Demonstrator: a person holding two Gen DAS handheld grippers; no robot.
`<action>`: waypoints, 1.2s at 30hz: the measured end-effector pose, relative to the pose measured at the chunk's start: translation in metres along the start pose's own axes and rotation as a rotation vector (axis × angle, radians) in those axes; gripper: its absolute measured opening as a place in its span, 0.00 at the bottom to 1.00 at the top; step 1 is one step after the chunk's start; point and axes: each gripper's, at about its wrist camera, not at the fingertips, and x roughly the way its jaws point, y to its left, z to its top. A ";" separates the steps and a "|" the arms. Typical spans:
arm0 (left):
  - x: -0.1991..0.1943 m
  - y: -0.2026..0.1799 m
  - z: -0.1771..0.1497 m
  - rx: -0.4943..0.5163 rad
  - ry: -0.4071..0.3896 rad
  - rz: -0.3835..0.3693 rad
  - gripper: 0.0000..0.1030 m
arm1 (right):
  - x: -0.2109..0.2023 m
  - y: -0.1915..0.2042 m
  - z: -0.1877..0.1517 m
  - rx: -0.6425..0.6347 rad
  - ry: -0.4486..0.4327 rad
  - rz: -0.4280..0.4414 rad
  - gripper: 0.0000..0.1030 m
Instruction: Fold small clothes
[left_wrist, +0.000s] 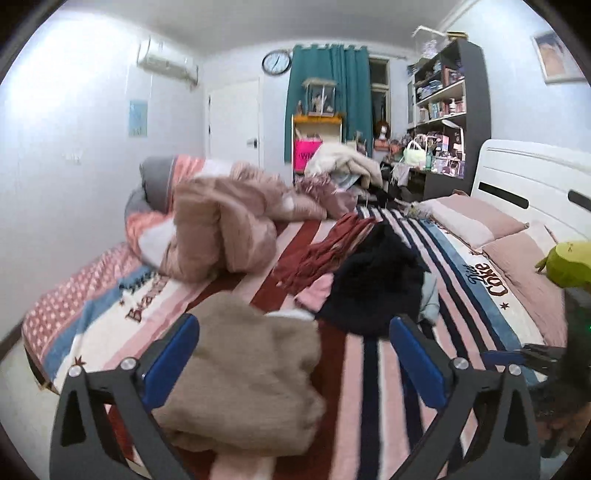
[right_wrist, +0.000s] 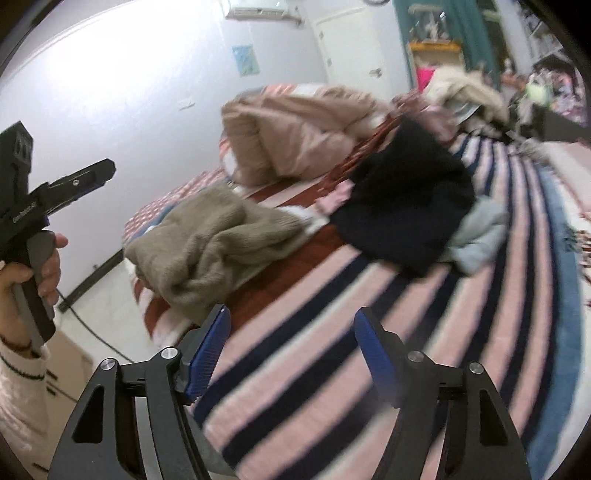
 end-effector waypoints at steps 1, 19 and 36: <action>-0.003 -0.016 -0.002 0.004 -0.016 -0.008 0.99 | -0.015 -0.008 -0.006 0.001 -0.024 -0.031 0.70; -0.003 -0.188 -0.039 0.067 -0.051 -0.107 0.99 | -0.163 -0.065 -0.063 -0.044 -0.284 -0.545 0.99; -0.012 -0.189 -0.034 0.071 -0.098 -0.099 0.99 | -0.175 -0.064 -0.061 -0.027 -0.345 -0.563 0.99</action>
